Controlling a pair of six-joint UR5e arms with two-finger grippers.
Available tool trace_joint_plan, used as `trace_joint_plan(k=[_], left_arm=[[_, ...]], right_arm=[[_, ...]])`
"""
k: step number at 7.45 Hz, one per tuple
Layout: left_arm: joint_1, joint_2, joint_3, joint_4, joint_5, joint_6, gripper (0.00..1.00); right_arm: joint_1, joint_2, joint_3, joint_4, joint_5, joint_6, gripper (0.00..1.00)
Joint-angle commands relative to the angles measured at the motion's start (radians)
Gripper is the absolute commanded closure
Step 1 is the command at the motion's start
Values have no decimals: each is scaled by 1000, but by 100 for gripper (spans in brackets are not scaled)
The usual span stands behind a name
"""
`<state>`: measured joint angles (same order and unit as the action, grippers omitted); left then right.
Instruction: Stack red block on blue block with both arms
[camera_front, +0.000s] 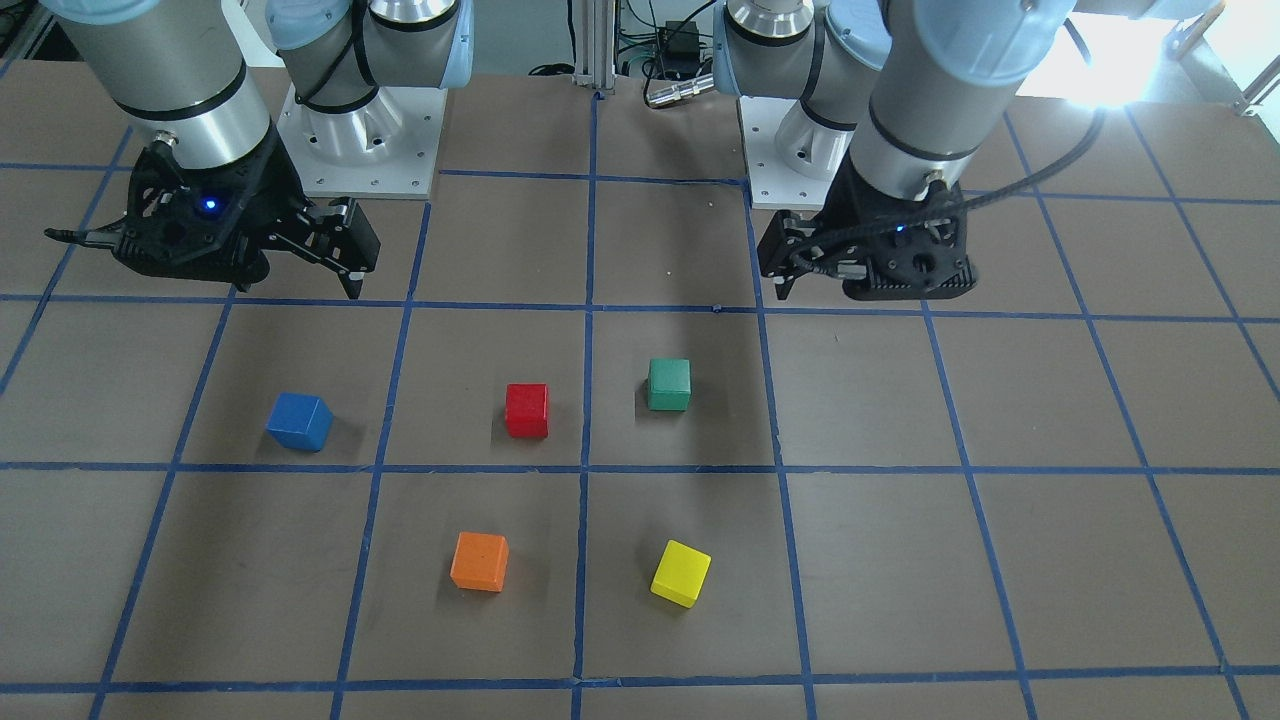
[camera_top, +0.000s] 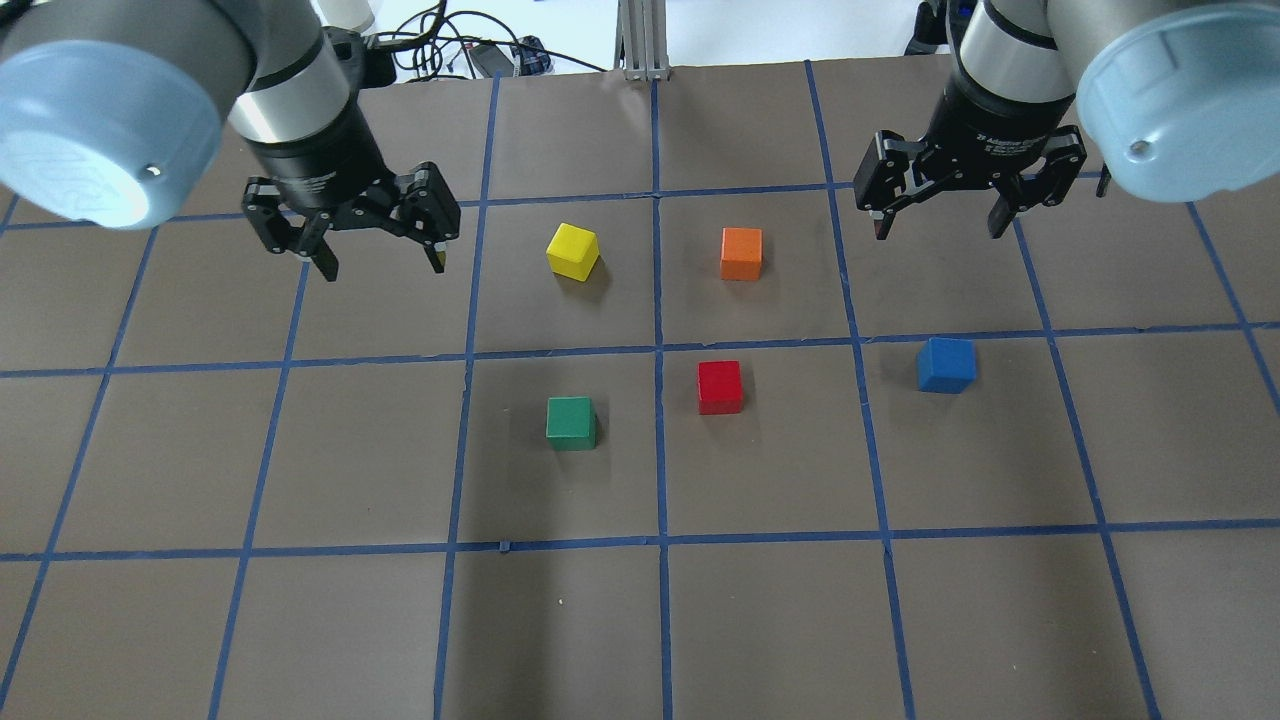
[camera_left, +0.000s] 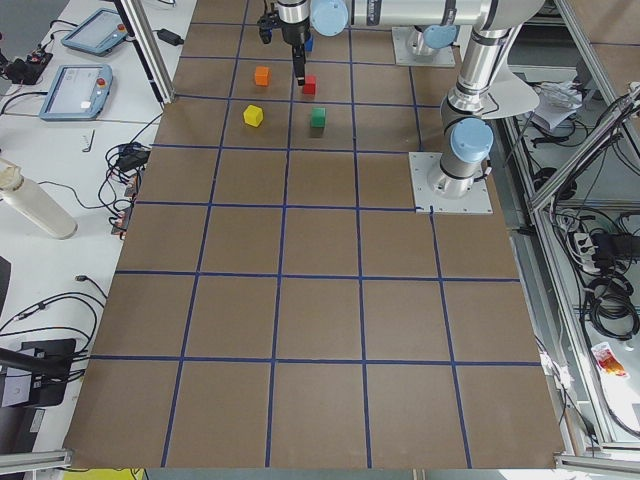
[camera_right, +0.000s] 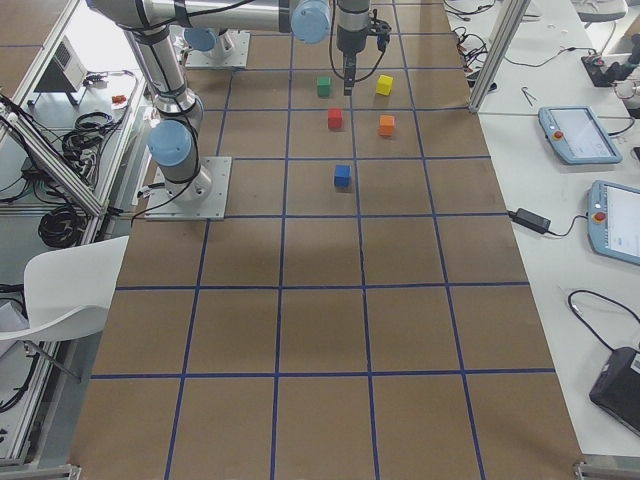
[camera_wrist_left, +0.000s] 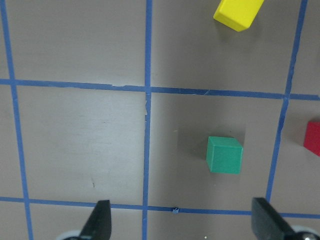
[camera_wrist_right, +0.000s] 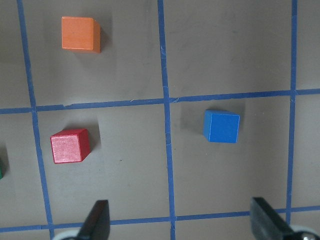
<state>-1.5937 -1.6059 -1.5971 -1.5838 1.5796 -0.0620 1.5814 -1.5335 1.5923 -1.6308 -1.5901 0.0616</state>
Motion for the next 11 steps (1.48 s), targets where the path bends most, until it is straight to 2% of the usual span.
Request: trace_joint_plan(k=[1,2,4,7,9,10,11], left_arm=[[35,111,-172,148,-9,60,0],[35,109,-193,219,-13,59,0],[34,112,-137,161,-96,54,0],[12,133,-103,108,-95,54,0],[14,112,-74,79,-93,56,0],[14,112,-72,76,-92,56,0],[14,113,-78,73,-92,54,0]], right_arm=[[2,1,0,0,-1,1,0],[2,1,2,0,-1,1,0],[2,1,2,2,-1,1,0],[5,0,3,2,-1,1,0],[8,4,9,3,2,3,0],[21,9,41,-7,10,51,0],[60,22,78,-21,75,99,0]])
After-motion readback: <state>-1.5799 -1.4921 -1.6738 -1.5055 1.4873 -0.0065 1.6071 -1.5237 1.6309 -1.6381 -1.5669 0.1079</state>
